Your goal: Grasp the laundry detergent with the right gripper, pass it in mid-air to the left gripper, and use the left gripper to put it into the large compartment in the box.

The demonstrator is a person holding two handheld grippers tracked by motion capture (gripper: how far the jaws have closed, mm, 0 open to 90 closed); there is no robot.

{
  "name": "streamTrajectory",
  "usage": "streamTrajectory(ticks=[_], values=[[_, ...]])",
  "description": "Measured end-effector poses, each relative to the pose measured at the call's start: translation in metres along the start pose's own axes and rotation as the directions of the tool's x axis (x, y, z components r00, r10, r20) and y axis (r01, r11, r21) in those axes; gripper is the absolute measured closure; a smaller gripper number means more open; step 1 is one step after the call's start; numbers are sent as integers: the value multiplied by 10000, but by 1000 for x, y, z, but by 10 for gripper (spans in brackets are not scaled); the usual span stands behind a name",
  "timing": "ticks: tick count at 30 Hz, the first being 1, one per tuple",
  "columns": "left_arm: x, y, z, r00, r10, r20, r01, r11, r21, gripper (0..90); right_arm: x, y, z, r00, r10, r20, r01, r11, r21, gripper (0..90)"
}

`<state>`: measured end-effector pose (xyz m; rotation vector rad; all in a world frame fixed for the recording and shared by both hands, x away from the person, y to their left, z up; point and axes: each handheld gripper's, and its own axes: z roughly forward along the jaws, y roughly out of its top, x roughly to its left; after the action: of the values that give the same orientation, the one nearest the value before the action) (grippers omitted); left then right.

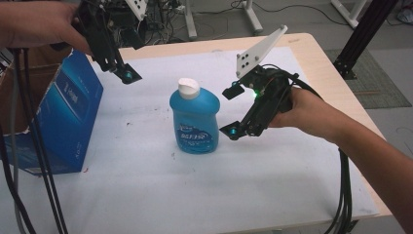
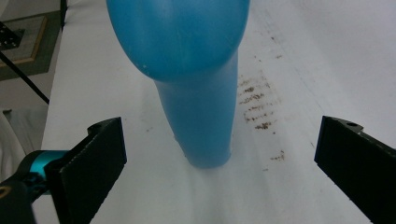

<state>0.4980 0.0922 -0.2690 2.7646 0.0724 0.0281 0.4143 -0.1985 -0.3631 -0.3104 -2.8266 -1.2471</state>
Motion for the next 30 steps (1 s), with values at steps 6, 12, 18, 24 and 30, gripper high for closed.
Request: streamTrajectory(ticks=[6,12,18,24,30], values=[[0,-1,-1,10000,27,11,-27,10000,40,16,1,3,11,9997,-93,-208,91,9999,-92,15],[-1,-1,1,10000,47,44,-48,10000,45,17,0,5,18,9995,-57,-308,46,9994,-337,15],[0,-1,1,10000,49,44,-49,10000,38,16,1,5,26,9991,-110,-417,92,9991,-420,15],[-1,-1,1,10000,27,58,-28,10000,29,16,0,5,34,9989,-126,-447,99,9981,-615,15],[-2,-2,1,10000,64,30,-64,10000,43,17,0,4,43,9985,-118,-537,73,9964,-848,15]])
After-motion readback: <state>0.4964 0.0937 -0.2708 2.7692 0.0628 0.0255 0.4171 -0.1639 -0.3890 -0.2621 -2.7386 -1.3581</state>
